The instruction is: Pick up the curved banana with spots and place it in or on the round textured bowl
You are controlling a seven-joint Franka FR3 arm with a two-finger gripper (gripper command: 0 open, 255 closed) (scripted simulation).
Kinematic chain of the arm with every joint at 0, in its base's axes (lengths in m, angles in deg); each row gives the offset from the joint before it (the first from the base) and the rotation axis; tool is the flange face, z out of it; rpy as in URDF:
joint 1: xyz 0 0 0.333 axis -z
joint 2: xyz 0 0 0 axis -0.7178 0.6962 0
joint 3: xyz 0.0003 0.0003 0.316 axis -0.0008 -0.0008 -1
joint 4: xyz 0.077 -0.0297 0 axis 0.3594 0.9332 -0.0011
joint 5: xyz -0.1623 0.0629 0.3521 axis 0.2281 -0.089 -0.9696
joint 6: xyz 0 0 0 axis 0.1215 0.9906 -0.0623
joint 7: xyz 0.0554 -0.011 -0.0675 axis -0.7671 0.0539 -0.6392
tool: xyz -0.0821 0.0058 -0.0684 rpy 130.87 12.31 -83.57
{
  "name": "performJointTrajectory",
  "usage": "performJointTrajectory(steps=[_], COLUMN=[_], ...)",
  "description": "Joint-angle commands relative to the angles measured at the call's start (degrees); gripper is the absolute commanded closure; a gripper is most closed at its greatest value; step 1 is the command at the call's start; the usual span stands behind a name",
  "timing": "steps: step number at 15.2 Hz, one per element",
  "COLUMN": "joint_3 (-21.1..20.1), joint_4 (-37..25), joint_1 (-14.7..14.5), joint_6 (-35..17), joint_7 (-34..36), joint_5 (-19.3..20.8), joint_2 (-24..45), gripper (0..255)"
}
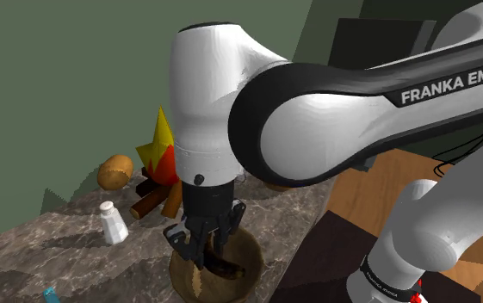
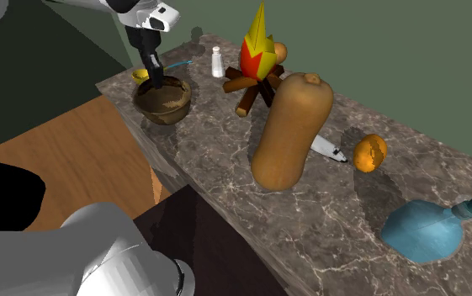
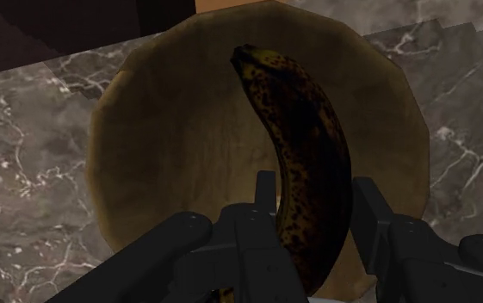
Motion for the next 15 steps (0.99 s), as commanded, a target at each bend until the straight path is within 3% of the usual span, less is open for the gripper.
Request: performJointTrajectory(steps=[1,9,10,15], joint_3=[-0.4,-0.7,-0.7,-0.7], joint_4=[1.3,2.1,2.1,2.1], joint_1=[0.0,0.0,0.0,0.0], joint_6=[-1.6,-2.6,-2.7,-2.7], joint_7=[-0.1,-0.2,-0.2,-0.2], joint_5=[-0.1,-0.1,-0.1,-0.1], joint_2=[0.3,0.6,0.6,0.6], gripper=[255,255,0,0])
